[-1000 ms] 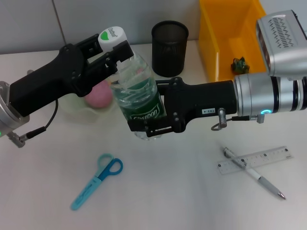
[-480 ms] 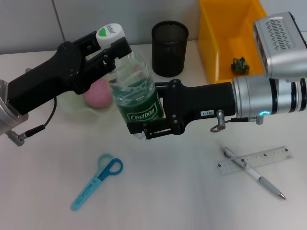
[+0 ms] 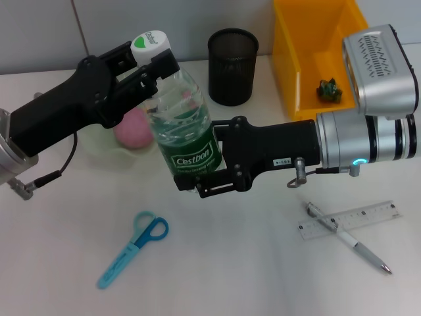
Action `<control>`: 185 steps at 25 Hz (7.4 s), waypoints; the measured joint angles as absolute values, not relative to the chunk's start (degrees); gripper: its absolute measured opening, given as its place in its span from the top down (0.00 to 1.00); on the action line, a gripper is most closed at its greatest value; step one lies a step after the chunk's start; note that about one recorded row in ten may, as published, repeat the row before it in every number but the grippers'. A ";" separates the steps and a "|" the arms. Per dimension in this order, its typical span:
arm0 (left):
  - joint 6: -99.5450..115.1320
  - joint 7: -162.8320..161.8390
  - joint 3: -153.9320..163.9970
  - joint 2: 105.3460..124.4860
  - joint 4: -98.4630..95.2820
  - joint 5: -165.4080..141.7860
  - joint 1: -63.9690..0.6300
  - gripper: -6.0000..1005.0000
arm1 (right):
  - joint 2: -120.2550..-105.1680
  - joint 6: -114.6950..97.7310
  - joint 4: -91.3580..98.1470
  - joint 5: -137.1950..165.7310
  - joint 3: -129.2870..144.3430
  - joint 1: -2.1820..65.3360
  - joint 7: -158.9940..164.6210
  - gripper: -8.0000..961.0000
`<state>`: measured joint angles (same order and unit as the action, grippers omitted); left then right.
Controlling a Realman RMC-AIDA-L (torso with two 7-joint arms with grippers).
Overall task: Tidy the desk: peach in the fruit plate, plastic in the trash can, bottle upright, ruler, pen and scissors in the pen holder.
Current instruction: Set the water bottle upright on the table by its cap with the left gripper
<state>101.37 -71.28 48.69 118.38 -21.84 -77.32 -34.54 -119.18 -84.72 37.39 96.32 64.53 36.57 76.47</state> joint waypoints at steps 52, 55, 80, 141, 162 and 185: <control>101.35 -72.00 48.11 118.15 -22.34 -77.21 -34.61 0.56 | -119.09 -82.86 36.96 97.16 64.78 35.75 76.69 0.21; 101.38 -72.04 48.00 118.13 -22.35 -77.21 -34.62 0.56 | -119.09 -82.73 36.96 97.30 64.80 35.76 76.65 0.21; 100.94 -72.07 46.29 117.29 -22.39 -77.11 -33.98 0.54 | -119.01 -81.85 36.80 98.78 64.44 34.34 76.95 0.21; 87.68 -50.79 41.45 118.47 -18.30 -77.25 -21.52 0.45 | -118.82 -82.64 38.34 99.45 61.08 28.91 74.66 0.23; 86.29 -45.58 39.01 118.57 -15.40 -77.25 -21.39 0.42 | -118.90 -82.61 38.41 99.50 61.08 29.00 74.43 0.23; 85.22 -44.33 38.14 118.64 -14.03 -75.91 -21.43 0.38 | -118.92 -82.74 38.36 99.49 61.08 29.00 74.57 0.24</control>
<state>85.22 -44.33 38.14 118.64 -14.03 -75.91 -21.43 -118.92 -82.74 38.36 99.49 61.08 29.00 74.57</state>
